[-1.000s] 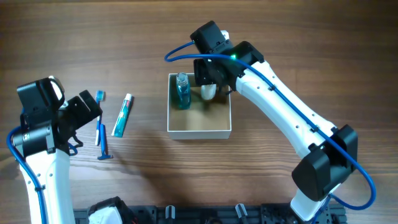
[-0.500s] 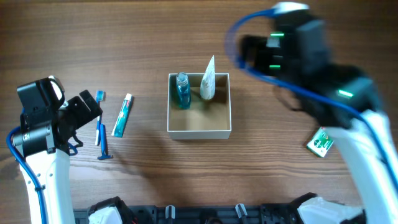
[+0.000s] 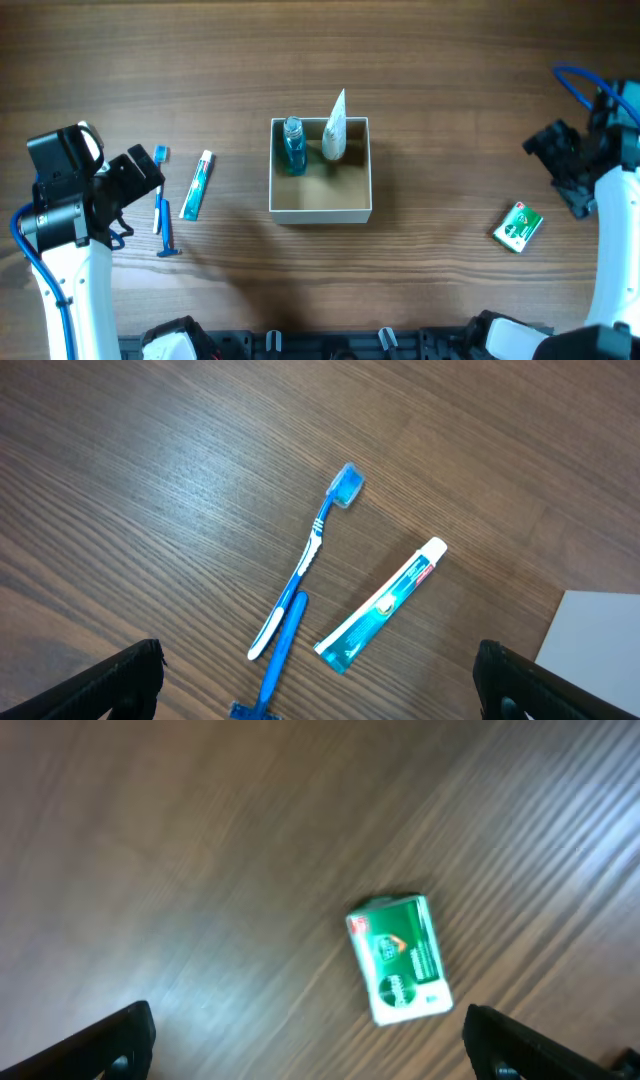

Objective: Pack container
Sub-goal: 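Move the right gripper to the green Dettol soap box and grasp it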

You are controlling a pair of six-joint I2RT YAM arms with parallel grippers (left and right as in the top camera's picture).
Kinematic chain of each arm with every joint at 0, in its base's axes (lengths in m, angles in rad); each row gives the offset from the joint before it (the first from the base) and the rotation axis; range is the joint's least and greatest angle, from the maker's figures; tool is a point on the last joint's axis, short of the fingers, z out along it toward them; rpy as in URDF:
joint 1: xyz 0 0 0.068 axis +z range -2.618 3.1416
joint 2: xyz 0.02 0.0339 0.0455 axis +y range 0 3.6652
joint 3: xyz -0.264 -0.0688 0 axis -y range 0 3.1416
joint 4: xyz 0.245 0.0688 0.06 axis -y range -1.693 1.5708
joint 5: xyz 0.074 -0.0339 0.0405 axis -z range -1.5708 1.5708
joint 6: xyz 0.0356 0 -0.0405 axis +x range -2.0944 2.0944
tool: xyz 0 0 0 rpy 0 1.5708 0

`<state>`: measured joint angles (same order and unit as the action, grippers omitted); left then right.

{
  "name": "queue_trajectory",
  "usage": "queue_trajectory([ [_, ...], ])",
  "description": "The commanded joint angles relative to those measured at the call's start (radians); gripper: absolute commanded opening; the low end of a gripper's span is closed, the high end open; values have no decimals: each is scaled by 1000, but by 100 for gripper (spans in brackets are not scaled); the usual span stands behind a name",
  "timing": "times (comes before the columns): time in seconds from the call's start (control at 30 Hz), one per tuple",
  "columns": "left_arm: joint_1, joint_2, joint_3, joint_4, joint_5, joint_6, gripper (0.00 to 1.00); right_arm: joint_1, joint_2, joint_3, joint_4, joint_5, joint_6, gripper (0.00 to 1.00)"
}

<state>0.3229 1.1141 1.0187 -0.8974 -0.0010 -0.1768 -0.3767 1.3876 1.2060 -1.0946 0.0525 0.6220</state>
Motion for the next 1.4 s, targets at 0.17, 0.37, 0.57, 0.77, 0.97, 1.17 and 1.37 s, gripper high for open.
queue_trajectory([
  [0.17, 6, 3, 18, 0, 20, 12, 100, -99, -4, -368, 279, -61, -98, 100],
  [0.37, 6, 3, 18, 0, 20, 12, 100, -99, -4, -497, 463, -23, -100, 100],
  [0.57, 6, 3, 18, 0, 20, 12, 100, -99, 0, -565, 562, -8, -156, 100],
  [0.77, 6, 3, 18, -1, 20, 12, 100, -99, 43, -565, 579, -8, -230, 100],
  [0.97, 6, 3, 18, 0, 19, 13, 100, -99, 128, -565, 581, -9, -230, 100],
  [1.17, 6, 3, 18, 0, 20, 13, 100, -99, 135, -565, 578, -17, -230, 80],
  [1.37, 6, 3, 18, 0, 19, 13, 100, -99, 135, -565, 577, -48, -229, 52],
])
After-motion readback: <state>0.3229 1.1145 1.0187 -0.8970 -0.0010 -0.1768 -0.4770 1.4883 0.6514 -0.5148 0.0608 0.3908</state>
